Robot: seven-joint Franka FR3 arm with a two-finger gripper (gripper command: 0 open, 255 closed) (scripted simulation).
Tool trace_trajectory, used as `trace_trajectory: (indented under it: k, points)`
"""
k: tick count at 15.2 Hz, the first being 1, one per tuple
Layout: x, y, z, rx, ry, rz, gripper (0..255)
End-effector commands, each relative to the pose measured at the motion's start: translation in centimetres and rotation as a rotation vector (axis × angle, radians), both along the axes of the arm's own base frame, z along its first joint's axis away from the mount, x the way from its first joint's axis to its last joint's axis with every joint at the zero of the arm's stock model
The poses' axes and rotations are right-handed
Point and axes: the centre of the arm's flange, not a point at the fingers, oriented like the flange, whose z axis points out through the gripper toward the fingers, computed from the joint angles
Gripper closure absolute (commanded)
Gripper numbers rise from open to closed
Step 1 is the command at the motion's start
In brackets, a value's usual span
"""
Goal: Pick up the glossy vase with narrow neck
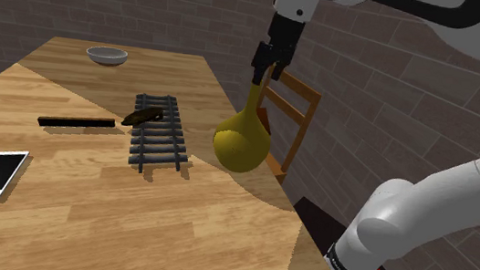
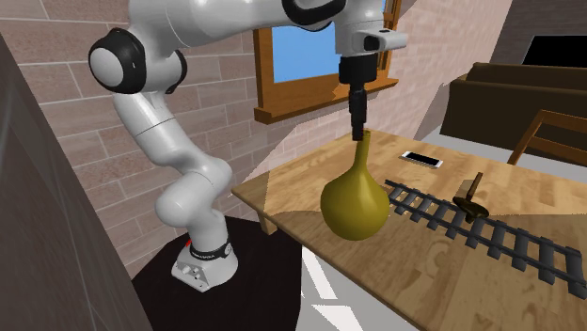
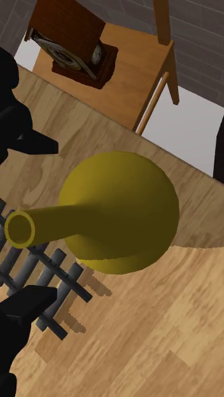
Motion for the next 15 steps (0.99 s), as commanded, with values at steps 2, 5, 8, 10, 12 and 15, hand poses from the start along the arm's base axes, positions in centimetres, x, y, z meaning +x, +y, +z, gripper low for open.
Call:
trace_trajectory:
  k: [2, 5, 8, 10, 12, 15]
  points:
    - [1.4, 0.8, 0.9, 0.006, -0.031, -0.014, 0]
    - [1.4, 0.8, -0.7, 0.006, -0.031, -0.014, 0]
    - [1.4, 0.8, -2.3, 0.006, -0.031, -0.014, 0]
    - [1.4, 0.8, -2.6, 0.006, -0.031, -0.014, 0]
    - [1.4, 0.8, -2.5, 0.006, -0.031, -0.014, 255]
    - [1.4, 0.8, -2.5, 0.006, -0.031, -0.014, 255]
